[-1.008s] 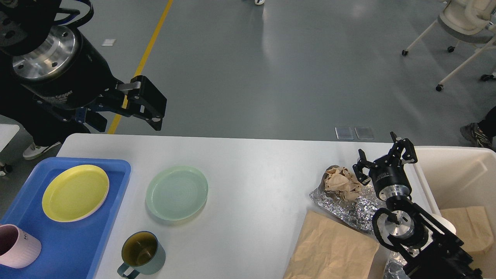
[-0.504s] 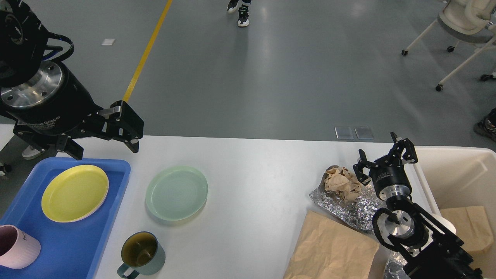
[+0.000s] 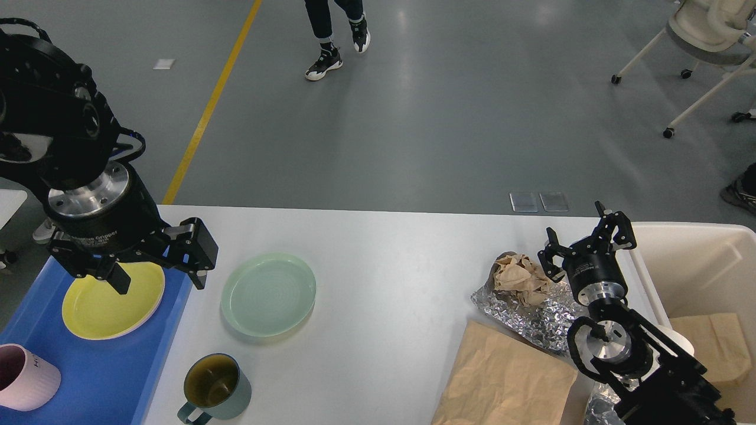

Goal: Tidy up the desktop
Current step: 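Lower the left gripper onto the dark mug beside the tray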

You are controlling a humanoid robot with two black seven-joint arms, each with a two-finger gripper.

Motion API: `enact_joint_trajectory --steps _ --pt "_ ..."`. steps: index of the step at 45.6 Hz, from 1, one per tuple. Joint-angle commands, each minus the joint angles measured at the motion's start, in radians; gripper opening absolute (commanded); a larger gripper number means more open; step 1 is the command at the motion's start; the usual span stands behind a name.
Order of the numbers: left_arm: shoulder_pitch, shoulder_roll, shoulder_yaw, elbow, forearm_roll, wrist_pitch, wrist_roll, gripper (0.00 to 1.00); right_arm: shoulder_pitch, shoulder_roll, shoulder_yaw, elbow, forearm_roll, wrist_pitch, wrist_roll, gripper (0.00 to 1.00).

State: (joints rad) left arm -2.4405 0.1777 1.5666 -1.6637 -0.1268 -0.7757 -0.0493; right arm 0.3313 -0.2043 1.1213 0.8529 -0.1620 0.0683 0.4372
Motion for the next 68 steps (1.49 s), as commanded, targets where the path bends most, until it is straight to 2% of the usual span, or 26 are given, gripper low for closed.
enact_joint_trajectory --steps 1,12,19,30,35,40,50,54,60,68 --pt "0.118 0.028 -0.037 -0.001 0.05 0.062 0.028 0.92 0.0 -0.001 0.0 0.0 -0.001 0.001 0.0 1.0" --pt "0.481 0.045 -0.103 0.035 0.145 0.38 0.031 0.92 0.0 -0.001 0.0 0.0 -0.001 0.001 0.0 1.0" --pt "0.653 0.033 -0.111 0.096 0.171 0.489 0.031 0.92 0.0 -0.001 0.0 0.0 -0.001 -0.001 0.0 1.0" --pt "0.759 0.028 -0.183 0.17 0.173 0.501 0.031 0.92 0.0 0.0 0.0 0.0 0.001 0.001 0.0 1.0" --pt "0.765 0.022 -0.178 0.183 0.173 0.501 0.032 0.92 0.0 0.0 0.0 0.0 -0.001 -0.001 0.0 1.0" --pt "0.825 0.0 -0.174 0.222 0.17 0.515 0.034 0.92 0.0 0.0 0.0 0.0 -0.001 -0.001 0.0 1.0" --pt "0.836 0.025 -0.175 0.229 0.177 0.536 0.034 0.92 0.0 -0.001 0.0 0.0 -0.001 -0.001 0.0 1.0" --pt "0.847 0.028 -0.175 0.231 0.179 0.572 0.032 0.91 0.0 -0.001 0.0 0.0 -0.001 0.001 0.0 1.0" --pt "0.873 0.029 -0.178 0.232 0.182 0.631 0.031 0.82 0.0 0.0 0.0 0.0 -0.001 0.001 0.0 1.0" --pt "0.922 0.031 -0.198 0.28 0.191 0.638 0.031 0.58 0.0 0.0 0.0 0.0 -0.001 0.001 0.0 1.0"
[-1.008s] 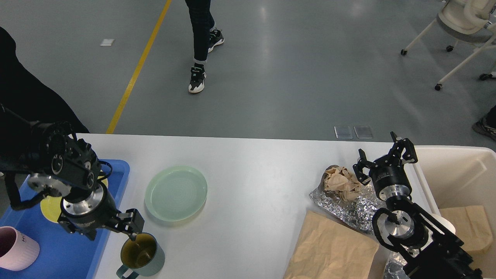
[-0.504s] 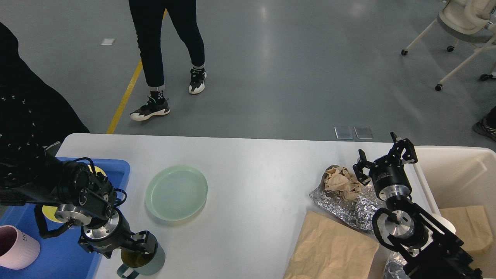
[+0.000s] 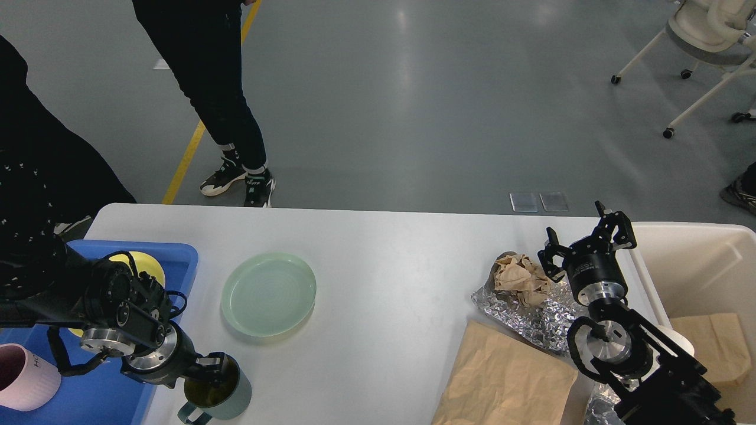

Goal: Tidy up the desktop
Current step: 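Lower the left gripper onto the dark mug beside the tray, then lift the dark mug with the left gripper and set it on the tray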

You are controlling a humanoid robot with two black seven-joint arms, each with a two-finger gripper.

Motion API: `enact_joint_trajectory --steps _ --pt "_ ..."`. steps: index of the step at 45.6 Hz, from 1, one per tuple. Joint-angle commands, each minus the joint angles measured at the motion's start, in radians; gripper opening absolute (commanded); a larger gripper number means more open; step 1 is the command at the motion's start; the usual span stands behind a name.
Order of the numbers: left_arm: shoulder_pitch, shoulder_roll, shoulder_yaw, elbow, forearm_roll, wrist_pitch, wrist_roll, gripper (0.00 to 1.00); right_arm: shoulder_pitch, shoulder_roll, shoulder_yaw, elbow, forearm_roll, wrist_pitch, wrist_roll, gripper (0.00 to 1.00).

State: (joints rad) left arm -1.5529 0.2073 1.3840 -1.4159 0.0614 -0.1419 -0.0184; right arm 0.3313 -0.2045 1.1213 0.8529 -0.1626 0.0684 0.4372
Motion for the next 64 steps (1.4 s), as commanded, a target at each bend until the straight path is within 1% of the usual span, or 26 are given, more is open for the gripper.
enact_joint_trajectory --steps 1,2,4,7,8,11,17,21,29,37,44,46,49,52,58,61,64 --pt "0.04 0.001 -0.023 0.038 0.003 0.004 0.0 0.55 0.0 -0.001 0.0 0.0 0.0 0.001 0.0 1.0" --pt "0.043 0.0 -0.032 0.044 0.003 0.004 0.001 0.52 0.0 -0.001 0.0 0.0 0.0 0.001 0.0 1.0" --pt "0.059 0.003 -0.043 0.054 0.005 0.004 0.002 0.38 0.0 0.0 0.0 0.0 0.0 -0.001 0.0 1.0" --pt "0.059 0.006 -0.043 0.055 0.003 0.002 0.002 0.25 0.0 0.0 0.0 0.0 0.0 0.001 0.0 1.0" --pt "0.059 0.006 -0.043 0.055 0.003 0.002 0.002 0.22 0.0 0.0 0.0 0.0 0.0 0.001 0.0 1.0" --pt "0.059 0.009 -0.045 0.055 0.005 0.001 0.002 0.16 0.0 0.0 0.0 0.0 0.0 0.001 0.0 1.0" --pt "0.059 0.011 -0.046 0.054 0.005 -0.004 0.002 0.11 0.0 0.0 0.0 0.0 0.0 -0.001 0.0 1.0" --pt "0.056 0.014 -0.042 0.052 0.006 -0.015 0.003 0.0 0.0 0.0 0.0 0.0 0.0 0.001 0.0 1.0" --pt "0.048 0.03 -0.039 0.052 0.067 -0.096 0.006 0.0 0.0 0.0 0.0 0.0 0.0 0.001 0.0 1.0" --pt "0.031 0.046 -0.031 0.051 0.071 -0.113 0.005 0.0 0.0 0.0 0.0 0.0 0.0 -0.001 0.0 1.0" --pt "-0.027 0.066 -0.028 0.04 0.071 -0.156 0.002 0.0 0.0 0.0 0.0 0.0 0.0 0.001 0.0 1.0" --pt "-0.064 0.075 -0.022 0.023 0.071 -0.179 0.0 0.0 0.0 0.0 0.0 0.0 0.0 -0.001 0.0 1.0" --pt "-0.16 0.092 0.001 -0.018 0.072 -0.223 -0.006 0.0 0.0 0.0 0.0 0.0 0.0 0.001 0.0 1.0" --pt "-0.289 0.104 0.032 -0.081 0.071 -0.277 -0.008 0.0 0.0 0.0 0.0 0.0 0.0 -0.001 0.0 1.0" --pt "-0.587 0.106 0.104 -0.211 0.064 -0.381 -0.025 0.0 0.0 -0.001 0.0 0.0 0.0 0.001 0.0 1.0" --pt "-0.717 0.1 0.125 -0.245 0.057 -0.444 -0.049 0.0 0.0 -0.001 0.0 0.0 0.0 0.001 0.0 1.0" --pt "-0.841 0.09 0.135 -0.264 0.055 -0.536 -0.09 0.0 0.0 -0.001 0.0 0.0 0.0 0.001 0.0 1.0"
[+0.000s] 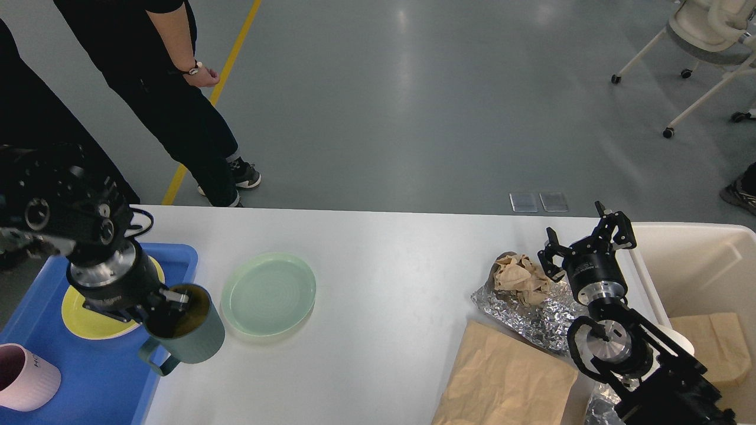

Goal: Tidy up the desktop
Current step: 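Lift the dark mug with the left gripper and set it on the tray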

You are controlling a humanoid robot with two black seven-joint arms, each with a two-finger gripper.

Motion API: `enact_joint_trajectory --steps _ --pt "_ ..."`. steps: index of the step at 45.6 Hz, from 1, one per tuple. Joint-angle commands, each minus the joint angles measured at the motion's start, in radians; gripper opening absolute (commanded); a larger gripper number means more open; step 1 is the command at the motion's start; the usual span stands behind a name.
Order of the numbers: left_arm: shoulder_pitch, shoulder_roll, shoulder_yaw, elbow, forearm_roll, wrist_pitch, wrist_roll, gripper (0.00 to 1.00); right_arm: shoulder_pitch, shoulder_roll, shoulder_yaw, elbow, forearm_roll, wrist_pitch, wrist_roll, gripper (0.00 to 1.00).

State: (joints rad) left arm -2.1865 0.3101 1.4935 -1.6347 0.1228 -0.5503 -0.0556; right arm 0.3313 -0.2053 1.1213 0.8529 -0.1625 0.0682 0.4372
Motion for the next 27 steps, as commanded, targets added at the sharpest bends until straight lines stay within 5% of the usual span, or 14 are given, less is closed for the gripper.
enact_joint_trajectory --steps 1,9,27 --pt "-0.248 -0.017 0.028 -0.051 -0.006 -0.157 -0.067 0.0 0.0 0.0 0.0 0.0 0.0 -0.001 0.0 1.0" --pt "-0.479 -0.032 0.042 -0.066 -0.032 -0.329 -0.133 0.0 0.0 0.001 0.0 0.0 0.0 0.001 0.0 1.0" --pt "-0.484 0.047 0.16 -0.04 -0.046 -0.327 -0.133 0.0 0.0 0.0 0.0 0.0 0.001 -0.001 0.0 1.0"
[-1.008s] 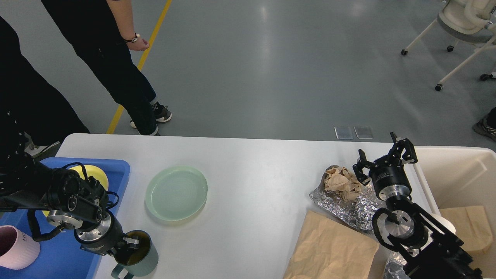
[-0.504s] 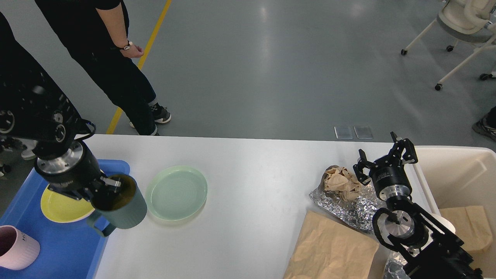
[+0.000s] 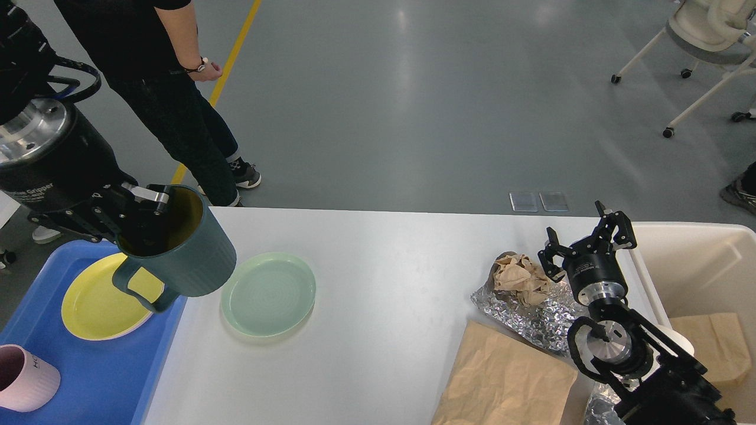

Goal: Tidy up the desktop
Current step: 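Lift the dark mug with the left gripper and set it on the tray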

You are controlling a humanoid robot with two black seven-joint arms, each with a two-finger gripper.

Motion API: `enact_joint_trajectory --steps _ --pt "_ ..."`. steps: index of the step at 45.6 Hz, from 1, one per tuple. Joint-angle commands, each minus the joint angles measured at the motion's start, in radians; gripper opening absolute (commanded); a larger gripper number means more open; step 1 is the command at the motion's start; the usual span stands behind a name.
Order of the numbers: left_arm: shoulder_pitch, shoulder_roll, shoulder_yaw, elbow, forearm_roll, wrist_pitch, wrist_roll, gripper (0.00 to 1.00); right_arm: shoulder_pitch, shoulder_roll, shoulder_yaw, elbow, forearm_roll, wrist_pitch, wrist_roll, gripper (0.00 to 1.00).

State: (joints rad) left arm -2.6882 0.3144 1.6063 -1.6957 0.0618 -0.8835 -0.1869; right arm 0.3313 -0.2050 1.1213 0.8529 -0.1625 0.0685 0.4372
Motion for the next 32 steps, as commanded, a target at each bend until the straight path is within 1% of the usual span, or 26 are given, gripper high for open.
enact_joint_trajectory --steps 1,5,8,11,15,19,22,28,32 --pt "0.027 0.051 0.059 0.031 0.018 0.009 -0.002 0.0 0.0 0.001 0.0 0.0 0.0 -0.001 0.0 1.0" --pt "0.128 0.124 0.086 0.088 0.062 0.032 -0.002 0.0 0.0 0.001 0.0 0.0 0.0 -0.001 0.0 1.0" --pt "0.207 0.202 0.084 0.137 0.116 0.054 -0.002 0.0 0.0 -0.001 0.0 0.0 0.0 0.001 0.0 1.0" --pt "0.296 0.288 0.07 0.195 0.179 0.07 -0.002 0.0 0.0 0.001 0.0 0.0 0.0 0.001 0.0 1.0" --pt "0.433 0.392 0.026 0.306 0.256 0.08 0.0 0.0 0.0 -0.001 0.0 0.0 0.0 0.001 0.0 1.0" --pt "0.611 0.472 -0.066 0.43 0.306 0.08 0.0 0.0 0.0 -0.001 0.0 0.0 0.001 0.0 0.0 1.0" --pt "0.753 0.503 -0.156 0.52 0.345 0.081 0.001 0.0 0.0 0.001 0.0 0.0 0.0 -0.001 0.0 1.0" --pt "1.037 0.506 -0.34 0.689 0.383 0.083 0.003 0.0 0.0 -0.001 0.0 0.0 0.0 0.001 0.0 1.0" --pt "1.189 0.5 -0.423 0.781 0.383 0.1 0.003 0.0 0.0 0.001 0.0 0.0 0.0 0.0 0.0 1.0"
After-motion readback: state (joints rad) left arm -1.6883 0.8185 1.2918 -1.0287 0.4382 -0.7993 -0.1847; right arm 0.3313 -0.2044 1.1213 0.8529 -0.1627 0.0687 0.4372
